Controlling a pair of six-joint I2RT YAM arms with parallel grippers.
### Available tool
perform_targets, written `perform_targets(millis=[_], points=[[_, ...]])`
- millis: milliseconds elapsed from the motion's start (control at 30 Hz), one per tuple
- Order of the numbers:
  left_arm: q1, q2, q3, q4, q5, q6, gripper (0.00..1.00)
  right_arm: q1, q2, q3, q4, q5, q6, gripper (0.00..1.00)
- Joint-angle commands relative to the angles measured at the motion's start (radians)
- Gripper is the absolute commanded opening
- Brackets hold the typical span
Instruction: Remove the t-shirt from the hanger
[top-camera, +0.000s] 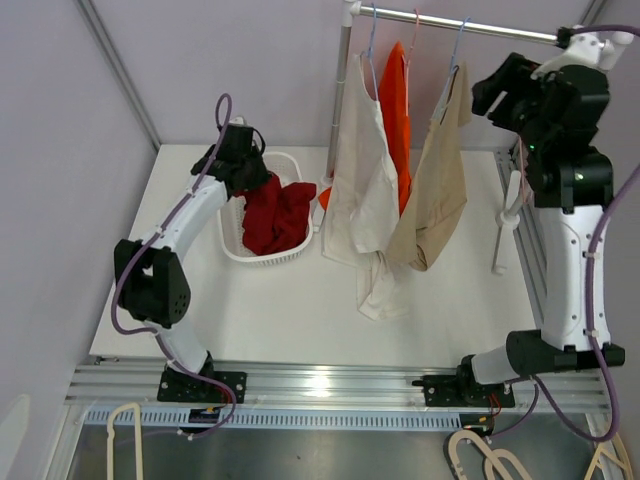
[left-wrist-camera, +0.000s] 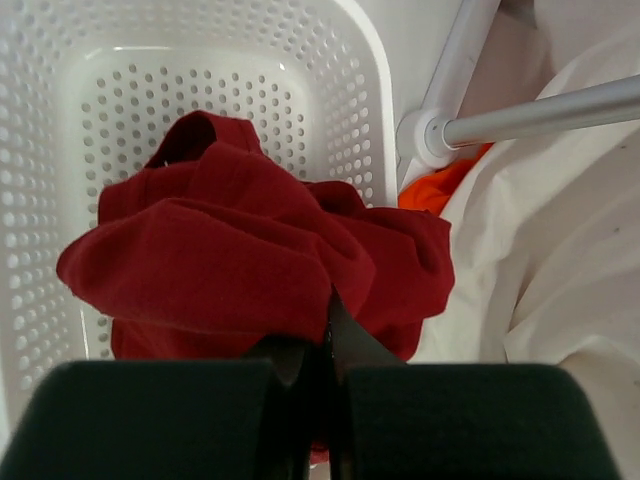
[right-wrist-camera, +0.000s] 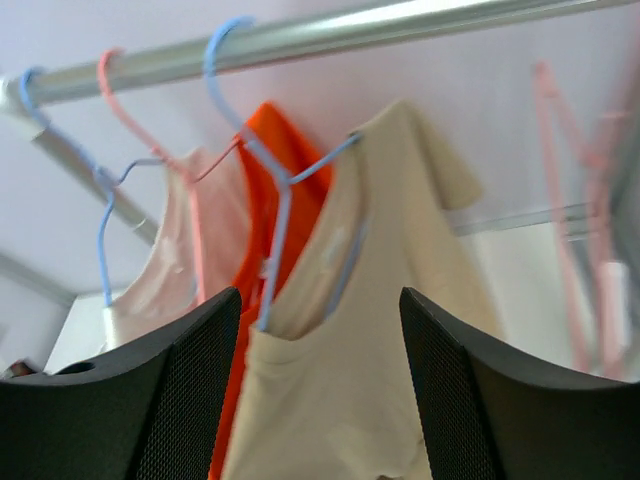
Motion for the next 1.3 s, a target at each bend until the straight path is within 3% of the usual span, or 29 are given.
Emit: perform_targets(millis=[0, 400, 467, 500, 533, 600, 667, 733, 933, 1033, 1167, 1200, 1267], points=[[0.008, 0.050, -0.010, 0.019, 0.052, -0.050, 0.01, 0.080, 0.108, 0.040, -0.067, -0.056, -0.001, 0.69], [0.015, 0.298, 0.072, 0.014, 0.138, -0.039, 0.01, 0.138, 0.309, 0.238, -0.046, -0.067, 0.003, 0.66], [0.017, 0.335, 0.088, -0.004, 0.135, -0.036, 0.14, 0.146, 0.329, 0.253, -0.038, -0.056, -0.003, 0.65], [0.020, 0.350, 0.114, -0.014, 0.156, -0.032, 0.43, 0.148, 0.332, 0.253, -0.027, -0.056, -0.009, 0.63], [0.021, 0.351, 0.125, -0.032, 0.165, -0.032, 0.56, 0.149, 0.335, 0.252, -0.023, -0.056, -0.011, 0.61], [0.017, 0.320, 0.128, -0.037, 0.176, -0.029, 0.72, 0.149, 0.340, 0.250, -0.009, -0.056, -0.015, 0.59], [0.009, 0.228, 0.125, -0.038, 0.139, -0.013, 0.78, 0.154, 0.347, 0.252, -0.004, -0.024, -0.021, 0.58], [-0.008, 0.127, 0.134, -0.055, 0.072, 0.004, 0.99, 0.152, 0.361, 0.267, -0.010, -0.012, -0.024, 0.57], [-0.084, -0.080, 0.178, -0.121, -0.057, 0.060, 0.99, 0.175, 0.380, 0.265, -0.012, 0.076, -0.053, 0.58], [-0.167, -0.235, 0.123, -0.024, -0.094, 0.134, 1.00, 0.186, 0.386, 0.264, 0.002, 0.114, -0.067, 0.54], [-0.325, -0.421, -0.057, 0.216, -0.147, 0.341, 0.99, 0.192, 0.395, 0.264, 0.017, 0.139, -0.072, 0.38], [-0.383, -0.445, -0.073, 0.251, -0.154, 0.375, 1.00, 0.194, 0.396, 0.262, 0.023, 0.153, -0.075, 0.26], [-0.448, -0.478, -0.095, 0.308, -0.161, 0.439, 0.99, 0.209, 0.397, 0.262, 0.037, 0.176, -0.096, 0.22]])
